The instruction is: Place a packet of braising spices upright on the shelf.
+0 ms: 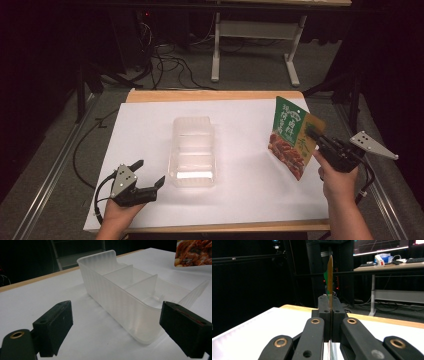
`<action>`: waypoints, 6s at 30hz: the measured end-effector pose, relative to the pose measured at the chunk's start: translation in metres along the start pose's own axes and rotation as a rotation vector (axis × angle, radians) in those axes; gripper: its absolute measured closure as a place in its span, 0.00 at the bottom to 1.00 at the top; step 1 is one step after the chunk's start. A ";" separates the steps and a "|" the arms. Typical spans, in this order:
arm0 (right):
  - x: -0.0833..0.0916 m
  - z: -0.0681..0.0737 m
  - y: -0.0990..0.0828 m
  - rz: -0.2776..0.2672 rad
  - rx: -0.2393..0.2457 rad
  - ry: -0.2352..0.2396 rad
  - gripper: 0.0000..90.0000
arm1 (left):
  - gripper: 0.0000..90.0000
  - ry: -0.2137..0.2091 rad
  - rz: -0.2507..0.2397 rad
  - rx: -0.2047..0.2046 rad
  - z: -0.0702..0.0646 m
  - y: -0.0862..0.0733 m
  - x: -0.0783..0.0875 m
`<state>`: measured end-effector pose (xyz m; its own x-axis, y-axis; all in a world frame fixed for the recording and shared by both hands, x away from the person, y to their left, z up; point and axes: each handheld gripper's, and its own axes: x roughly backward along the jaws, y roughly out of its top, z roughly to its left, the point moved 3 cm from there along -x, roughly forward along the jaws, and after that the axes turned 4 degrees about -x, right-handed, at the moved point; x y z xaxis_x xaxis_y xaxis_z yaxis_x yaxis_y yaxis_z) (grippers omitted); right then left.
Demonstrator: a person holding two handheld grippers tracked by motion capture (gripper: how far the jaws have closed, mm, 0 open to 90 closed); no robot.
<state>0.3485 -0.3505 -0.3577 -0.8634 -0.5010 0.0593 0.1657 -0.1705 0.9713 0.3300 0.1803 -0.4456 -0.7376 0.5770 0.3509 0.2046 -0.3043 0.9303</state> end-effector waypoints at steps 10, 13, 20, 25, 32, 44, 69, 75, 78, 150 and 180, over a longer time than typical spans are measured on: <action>-0.028 0.022 0.009 0.009 0.014 0.049 1.00 | 0.13 0.000 -0.014 0.021 0.004 -0.001 0.003; -0.039 0.030 0.012 0.005 0.019 0.066 1.00 | 0.13 0.001 -0.019 0.020 0.004 -0.001 0.005; -0.062 0.049 0.017 -0.015 0.017 0.120 1.00 | 0.13 -0.003 -0.019 0.019 0.004 -0.001 0.006; -0.073 0.059 0.018 -0.018 0.019 0.153 1.00 | 0.13 -0.004 -0.020 0.020 0.005 -0.001 0.007; -0.084 0.069 0.020 -0.028 0.021 0.189 1.00 | 0.13 -0.005 -0.019 0.018 0.004 -0.001 0.006; -0.108 0.096 0.022 -0.032 0.046 0.269 1.00 | 0.13 -0.004 -0.024 0.030 0.005 -0.003 0.007; -0.148 0.143 0.014 -0.029 0.045 0.407 1.00 | 0.13 0.011 -0.019 0.025 0.003 -0.006 0.016; -0.159 0.149 0.006 -0.007 0.050 0.419 1.00 | 0.13 0.006 -0.018 0.028 0.003 -0.006 0.016; -0.165 0.150 0.003 0.004 0.049 0.418 1.00 | 0.13 0.005 -0.017 0.026 0.002 -0.006 0.016; -0.208 0.148 -0.046 0.052 0.052 0.340 1.00 | 0.13 -0.012 -0.010 0.016 0.002 -0.006 0.014; -0.153 0.105 -0.039 0.181 0.055 0.245 0.20 | 0.13 -0.021 0.009 0.006 0.000 -0.006 0.011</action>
<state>0.4248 -0.1783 -0.3806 -0.6804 -0.7098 0.1822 0.2746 -0.0164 0.9614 0.3207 0.1891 -0.4472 -0.7222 0.5899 0.3611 0.2146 -0.3053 0.9278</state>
